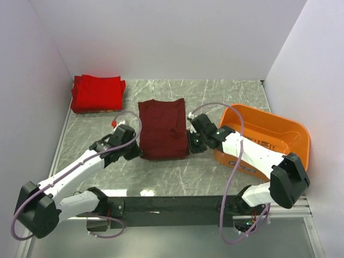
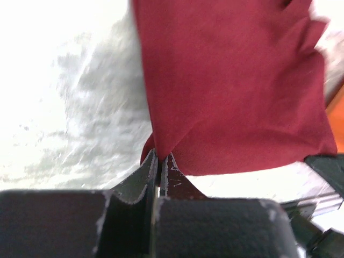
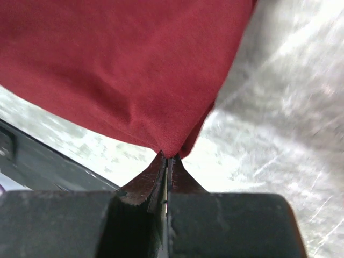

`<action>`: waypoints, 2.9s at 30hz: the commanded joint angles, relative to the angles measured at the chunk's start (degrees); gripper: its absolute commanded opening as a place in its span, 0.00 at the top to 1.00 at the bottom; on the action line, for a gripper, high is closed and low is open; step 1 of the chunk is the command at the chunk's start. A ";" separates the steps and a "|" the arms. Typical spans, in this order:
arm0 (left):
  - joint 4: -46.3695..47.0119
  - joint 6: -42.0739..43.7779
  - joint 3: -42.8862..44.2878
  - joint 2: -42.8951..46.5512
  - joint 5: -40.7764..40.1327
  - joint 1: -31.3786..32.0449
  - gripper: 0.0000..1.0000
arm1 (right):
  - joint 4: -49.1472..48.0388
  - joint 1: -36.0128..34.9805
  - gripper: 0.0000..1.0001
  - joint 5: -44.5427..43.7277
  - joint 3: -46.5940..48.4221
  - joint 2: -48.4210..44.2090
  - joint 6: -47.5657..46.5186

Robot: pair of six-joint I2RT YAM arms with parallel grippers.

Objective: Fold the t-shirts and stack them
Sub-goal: Fold the tshirt, then neatly place the folded tshirt to the corner

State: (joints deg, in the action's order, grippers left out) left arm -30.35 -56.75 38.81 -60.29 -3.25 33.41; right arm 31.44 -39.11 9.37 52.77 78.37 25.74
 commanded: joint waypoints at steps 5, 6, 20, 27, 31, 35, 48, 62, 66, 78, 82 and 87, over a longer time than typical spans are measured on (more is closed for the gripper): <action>-1.03 3.13 17.07 -11.94 -8.17 -2.38 0.99 | 1.09 3.42 1.00 -3.66 14.18 2.22 -3.59; -1.12 2.79 20.22 -13.52 -8.88 -3.60 0.99 | -0.05 4.21 1.00 -3.04 15.07 3.01 -3.76; 0.81 6.74 44.94 -35.15 -6.16 -13.18 0.99 | 1.08 15.03 1.00 5.13 43.80 24.37 -4.82; 5.19 7.88 53.20 -44.19 -2.74 -17.05 0.99 | -1.73 19.33 1.00 15.68 53.91 36.66 -5.70; 7.93 9.20 58.74 -51.22 2.53 -19.43 0.93 | 0.37 21.71 1.00 18.40 62.52 44.84 -4.91; 8.55 10.70 65.51 -59.05 7.19 -20.92 0.73 | -0.24 23.11 1.00 20.43 70.52 51.87 -4.55; 13.12 20.62 67.82 -62.14 12.47 -21.63 0.01 | -6.83 26.72 0.16 20.96 70.55 53.04 -2.36; 10.24 29.50 58.65 -62.66 13.97 -21.63 0.01 | -8.50 24.87 0.13 19.38 52.61 43.62 -4.12; 6.27 29.95 62.18 -67.40 12.13 -21.54 0.06 | -11.30 24.70 0.11 20.17 50.59 41.61 -3.41; 3.46 30.47 64.19 -72.51 10.55 -20.40 0.24 | -15.09 24.70 0.08 15.51 38.73 30.01 -3.94; 0.30 31.17 67.53 -74.62 7.12 -18.65 0.39 | -16.76 24.70 0.08 14.37 33.37 25.62 -4.38; -3.31 30.82 70.97 -76.64 0.71 -17.50 0.93 | -18.43 24.61 0.08 12.08 27.84 18.76 -5.61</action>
State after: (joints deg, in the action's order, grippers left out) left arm -27.53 -26.74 108.47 -134.04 2.61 14.63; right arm 16.62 -14.39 23.42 82.94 102.52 21.52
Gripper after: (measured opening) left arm 0.162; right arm 0.922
